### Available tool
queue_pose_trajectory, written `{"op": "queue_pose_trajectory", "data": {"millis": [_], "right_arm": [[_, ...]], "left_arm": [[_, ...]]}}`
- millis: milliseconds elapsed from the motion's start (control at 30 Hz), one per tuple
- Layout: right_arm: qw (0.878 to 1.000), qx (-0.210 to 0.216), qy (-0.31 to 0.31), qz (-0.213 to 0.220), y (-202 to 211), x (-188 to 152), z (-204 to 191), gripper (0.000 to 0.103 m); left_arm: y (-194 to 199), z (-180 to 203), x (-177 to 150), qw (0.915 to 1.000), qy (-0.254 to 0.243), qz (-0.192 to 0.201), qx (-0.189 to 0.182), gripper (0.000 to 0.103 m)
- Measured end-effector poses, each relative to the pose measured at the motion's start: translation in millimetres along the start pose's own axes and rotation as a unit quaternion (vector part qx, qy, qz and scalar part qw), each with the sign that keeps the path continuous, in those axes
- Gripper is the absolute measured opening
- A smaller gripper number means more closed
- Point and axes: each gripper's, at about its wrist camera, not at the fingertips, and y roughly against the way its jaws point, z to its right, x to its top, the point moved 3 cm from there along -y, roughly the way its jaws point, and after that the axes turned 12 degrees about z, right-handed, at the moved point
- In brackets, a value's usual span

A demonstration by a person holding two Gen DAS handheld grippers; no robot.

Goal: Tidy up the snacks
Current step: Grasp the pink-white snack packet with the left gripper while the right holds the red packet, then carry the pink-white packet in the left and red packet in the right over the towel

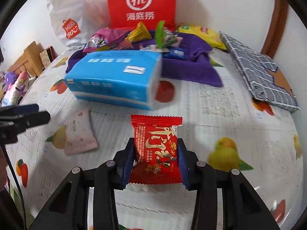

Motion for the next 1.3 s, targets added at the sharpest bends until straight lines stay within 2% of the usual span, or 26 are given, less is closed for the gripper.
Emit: {"op": "queue_pose_trajectory", "data": {"millis": [333,533,900,933,1033,1067,1167,1300], "right_arm": [[1.0,0.003,-0.005,0.004,13.4,-12.0,37.7,0.042],[1.0,0.005,-0.019,0.004,18.9,-20.2,54.0,0.042],[1.0,0.01,-0.025,-0.002,14.7,-21.3,59.5,0.042],[1.0,0.009,-0.023,-0.002,14.3,-21.1,58.1,0.042],[1.0,0.015,-0.024,0.0,13.9,-20.9,54.8,0.042],[1.0,0.017,-0.025,0.001,13.6,-20.7,54.0,0.042],[0.999,0.02,-0.03,0.003,10.6,-21.8,46.5,0.042],[0.999,0.025,-0.039,0.021,8.1,-23.2,33.5,0.042]], "left_arm": [[-18.6,31.9,-13.8,0.9992,0.028,-0.024,-0.015,0.075],[-30.6,44.5,-11.4,0.9993,0.031,-0.023,-0.001,0.075],[-52.6,71.8,-3.9,0.9965,-0.039,-0.001,0.074,0.075],[-53.2,75.3,-5.0,0.9951,-0.053,0.006,0.084,0.071],[-48.1,80.9,-6.7,0.9951,-0.067,0.018,0.071,0.047],[-46.8,81.4,-6.8,0.995,-0.07,0.018,0.068,0.043],[-42.2,77.1,-8.2,0.9957,-0.068,0.017,0.061,0.039],[-34.6,68.4,-13.6,0.9957,-0.068,0.016,0.062,0.038]]}}
